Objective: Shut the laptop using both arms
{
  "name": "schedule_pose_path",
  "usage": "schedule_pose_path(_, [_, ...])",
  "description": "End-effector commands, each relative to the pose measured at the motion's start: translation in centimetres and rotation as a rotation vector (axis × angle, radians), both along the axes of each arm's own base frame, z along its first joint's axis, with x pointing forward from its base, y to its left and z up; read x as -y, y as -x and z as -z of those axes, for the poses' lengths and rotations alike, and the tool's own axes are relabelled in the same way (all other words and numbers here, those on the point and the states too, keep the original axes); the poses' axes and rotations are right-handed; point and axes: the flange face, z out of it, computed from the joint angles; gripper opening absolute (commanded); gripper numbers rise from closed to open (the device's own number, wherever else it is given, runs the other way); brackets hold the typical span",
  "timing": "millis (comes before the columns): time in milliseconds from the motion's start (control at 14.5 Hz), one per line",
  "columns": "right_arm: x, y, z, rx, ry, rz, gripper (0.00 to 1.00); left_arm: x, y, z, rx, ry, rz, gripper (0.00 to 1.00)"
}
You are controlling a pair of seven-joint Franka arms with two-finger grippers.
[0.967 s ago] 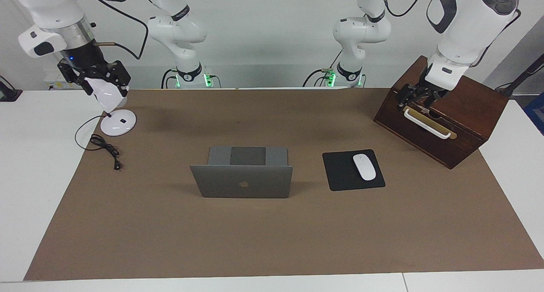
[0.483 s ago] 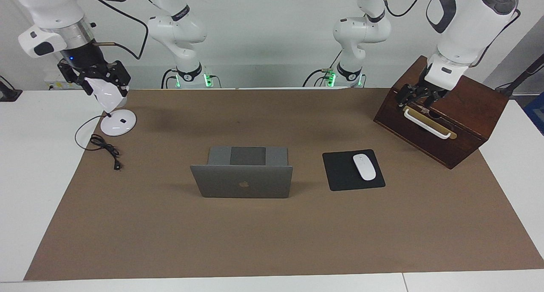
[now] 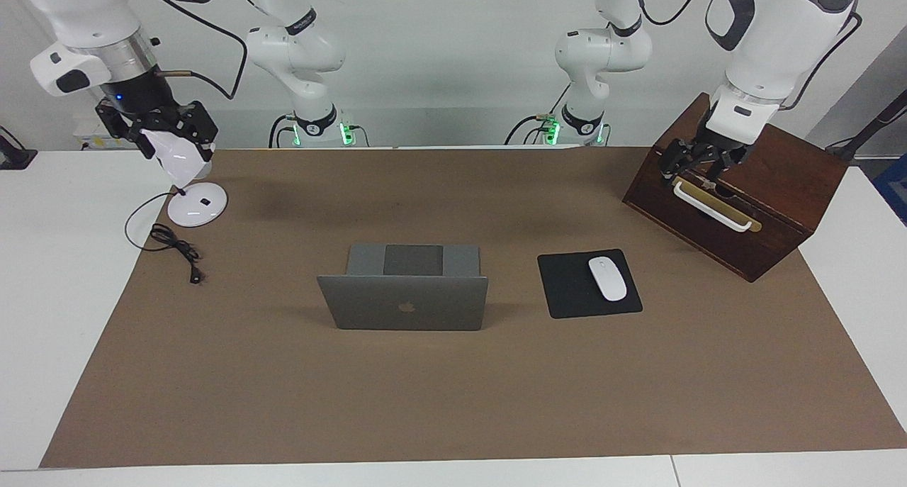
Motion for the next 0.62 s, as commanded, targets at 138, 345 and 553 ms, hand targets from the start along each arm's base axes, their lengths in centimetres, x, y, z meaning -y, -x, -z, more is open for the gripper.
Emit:
schedule_pose_path(138, [0.4,-1.1,-0.5,0.092,0.002,-0.009,1.0,2.3,2.4,1.9,0.05,-0.008,0.045,1.0])
schedule_pose_path(345, [0.8,-2.8,0.6,0.128,0.002,-0.009,1.0,4.5,3.5,2.7,0.047,-0.006,0.087,1.0])
schedule_pose_path(553, [0.9,-5.5,3.3,0.144,0.004,-0.005,1.0,7.2,4.5,3.3,0.048,0.0,0.059,1.0])
